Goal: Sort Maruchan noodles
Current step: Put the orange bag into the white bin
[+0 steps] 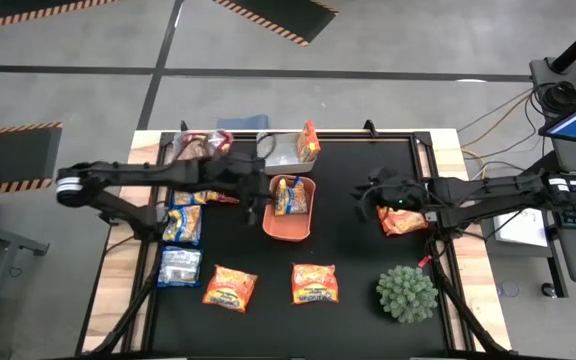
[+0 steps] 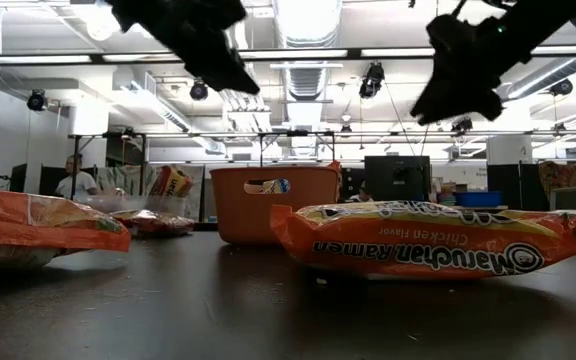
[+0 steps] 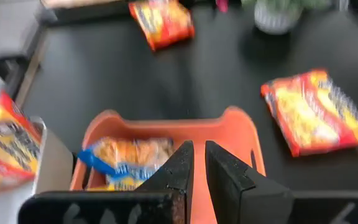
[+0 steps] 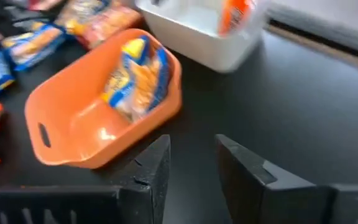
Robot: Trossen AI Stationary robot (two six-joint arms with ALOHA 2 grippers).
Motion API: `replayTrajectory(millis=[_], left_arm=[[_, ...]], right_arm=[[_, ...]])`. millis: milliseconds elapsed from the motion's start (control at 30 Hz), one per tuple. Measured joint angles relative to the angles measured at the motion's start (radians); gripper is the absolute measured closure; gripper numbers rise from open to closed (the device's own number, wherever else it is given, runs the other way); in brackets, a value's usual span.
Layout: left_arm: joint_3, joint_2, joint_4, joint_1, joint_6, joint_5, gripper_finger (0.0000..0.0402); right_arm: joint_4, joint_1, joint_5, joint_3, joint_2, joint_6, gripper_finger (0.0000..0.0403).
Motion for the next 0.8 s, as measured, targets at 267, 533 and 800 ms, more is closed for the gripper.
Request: replayTrajectory(millis=[267, 533, 800], left_arm=[[-0.192, -0.123, 0.293, 0.001, -0.043, -0.008, 0.0378], [-0.215, -0.134, 0.336, 0.001, -0.024, -0.009, 0.0378], [-0.211, -0.105, 0.338, 0.002, -0.019, -0.009, 0.0378]], right_arm=[[-0.422, -0.006, -0.126, 0.153, 0.085, 0.246, 0.0337], [-0.692, -0.006, -0.236, 0.161, 0.226, 0.403, 0.0392], [-0.744, -0.006, -0.259, 0.16, 0.36, 0.434, 0.0394]])
